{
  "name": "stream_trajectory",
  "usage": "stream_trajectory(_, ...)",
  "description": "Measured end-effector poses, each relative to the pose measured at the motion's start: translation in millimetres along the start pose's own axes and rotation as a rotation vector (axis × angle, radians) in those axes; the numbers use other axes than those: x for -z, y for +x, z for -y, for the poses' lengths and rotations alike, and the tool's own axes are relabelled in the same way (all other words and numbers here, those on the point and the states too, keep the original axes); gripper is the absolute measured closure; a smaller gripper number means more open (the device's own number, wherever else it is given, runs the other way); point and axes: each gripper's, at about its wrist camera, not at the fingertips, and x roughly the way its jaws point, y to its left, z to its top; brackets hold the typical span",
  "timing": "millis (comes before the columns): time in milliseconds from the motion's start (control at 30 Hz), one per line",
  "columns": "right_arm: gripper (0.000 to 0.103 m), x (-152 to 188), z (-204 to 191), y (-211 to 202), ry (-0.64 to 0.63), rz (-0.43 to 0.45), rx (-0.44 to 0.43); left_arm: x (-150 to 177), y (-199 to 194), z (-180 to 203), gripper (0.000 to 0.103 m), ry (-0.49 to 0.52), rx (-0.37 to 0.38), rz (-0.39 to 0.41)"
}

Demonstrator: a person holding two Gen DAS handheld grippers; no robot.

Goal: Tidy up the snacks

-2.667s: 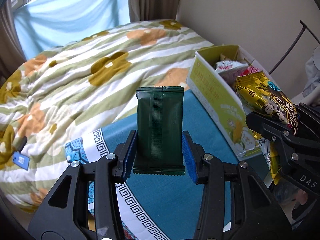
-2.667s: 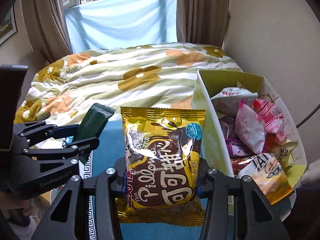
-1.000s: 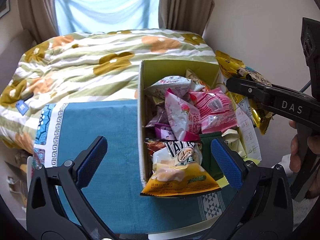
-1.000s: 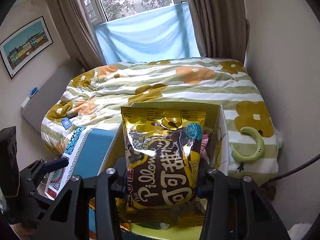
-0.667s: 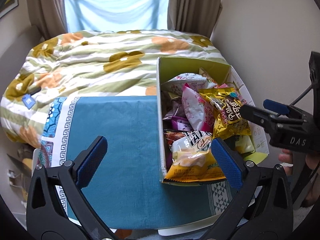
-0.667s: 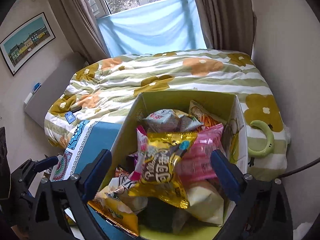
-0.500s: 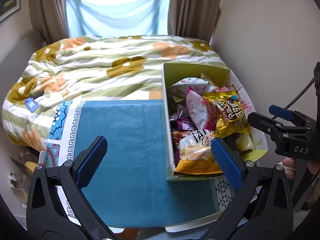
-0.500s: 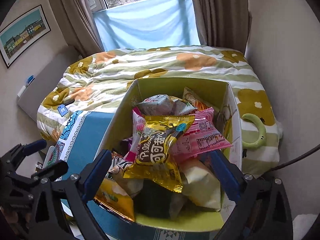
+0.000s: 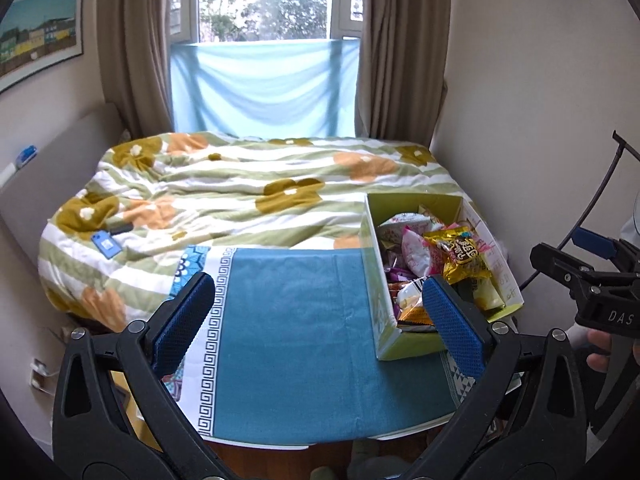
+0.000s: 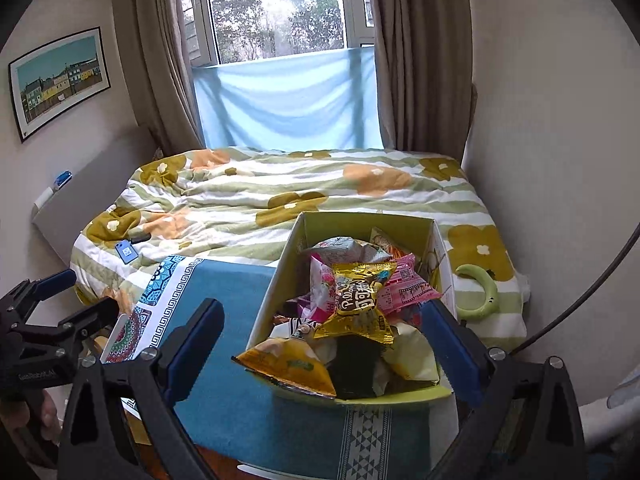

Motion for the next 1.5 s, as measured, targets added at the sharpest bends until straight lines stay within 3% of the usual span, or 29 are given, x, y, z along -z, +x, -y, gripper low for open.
stream_trajectory(167, 0.001, 17, -27, -31, -0.009, 0.058, 0.052, 14, -37, -13, 0.000, 0.016, -0.049, 0.070)
stream_trajectory(367, 0.001, 36, -46, -54, 0.005, 0.107, 0.109, 32, -55, -21, 0.000, 0.025, -0.060, 0.084)
stream_trajectory(800, 0.001, 51, -55, -67, 0.029, 0.108, 0.147, 38, -61, -23, 0.000, 0.027, -0.038, 0.091)
stream_trajectory(1500, 0.001, 51, -61, -63, 0.041, 0.105, 0.134, 31, -59, -28, 0.000, 0.030, -0.049, 0.102)
